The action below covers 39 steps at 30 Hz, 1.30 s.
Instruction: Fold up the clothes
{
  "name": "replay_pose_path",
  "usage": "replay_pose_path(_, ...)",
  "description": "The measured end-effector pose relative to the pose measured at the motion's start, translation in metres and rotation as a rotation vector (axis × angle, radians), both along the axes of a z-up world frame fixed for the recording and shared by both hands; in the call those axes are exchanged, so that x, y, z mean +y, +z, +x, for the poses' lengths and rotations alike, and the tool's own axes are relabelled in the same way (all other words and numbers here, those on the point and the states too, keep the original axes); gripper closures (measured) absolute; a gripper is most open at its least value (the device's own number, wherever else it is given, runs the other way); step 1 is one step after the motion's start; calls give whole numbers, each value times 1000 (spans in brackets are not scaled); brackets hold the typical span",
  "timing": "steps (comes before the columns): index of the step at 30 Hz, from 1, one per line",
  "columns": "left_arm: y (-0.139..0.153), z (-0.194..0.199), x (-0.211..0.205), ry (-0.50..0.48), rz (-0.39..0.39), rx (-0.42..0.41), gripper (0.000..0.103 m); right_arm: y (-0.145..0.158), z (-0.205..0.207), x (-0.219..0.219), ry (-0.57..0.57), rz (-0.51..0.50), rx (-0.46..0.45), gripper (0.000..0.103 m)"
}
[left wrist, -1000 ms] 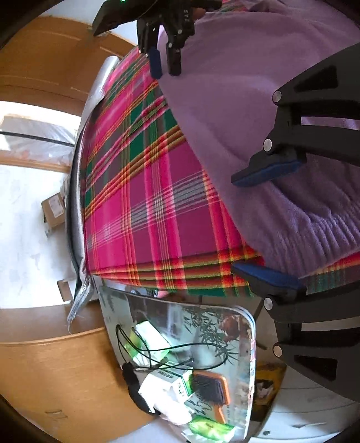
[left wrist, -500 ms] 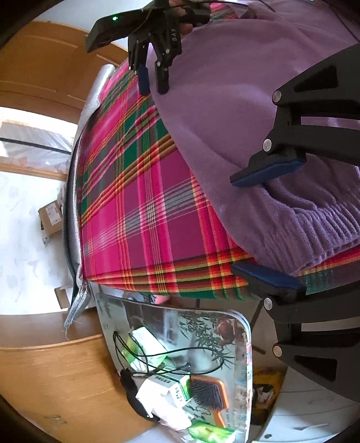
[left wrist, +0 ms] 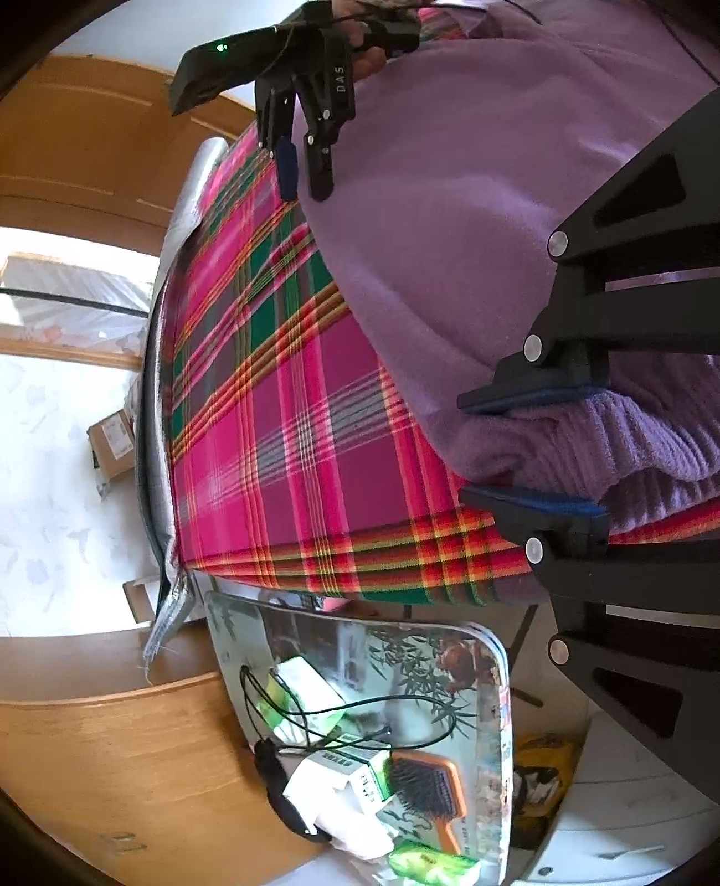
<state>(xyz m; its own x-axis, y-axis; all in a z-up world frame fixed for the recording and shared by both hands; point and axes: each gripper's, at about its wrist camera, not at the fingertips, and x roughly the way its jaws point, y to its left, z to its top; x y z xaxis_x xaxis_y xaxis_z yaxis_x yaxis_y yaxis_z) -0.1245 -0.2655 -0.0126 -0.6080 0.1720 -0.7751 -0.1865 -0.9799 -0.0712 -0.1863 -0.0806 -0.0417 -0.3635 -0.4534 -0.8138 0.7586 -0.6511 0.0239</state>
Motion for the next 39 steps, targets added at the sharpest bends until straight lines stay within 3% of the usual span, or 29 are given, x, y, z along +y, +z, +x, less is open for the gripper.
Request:
replay_pose_path(1,0,0,0,-3,12,0,94,0,1,0,7,0,2,64)
replay_pose_path(13,1,3,7,18,-55,50,94,4,17,-7,48,32,64,98)
replay_pose_path(21,15,10,13,25,-76,79,96,25,33,-1,25,27,114,100)
replay_pose_path(39,67,74,36,7,-105,221,97,100,125,31,-3,-41,241,100)
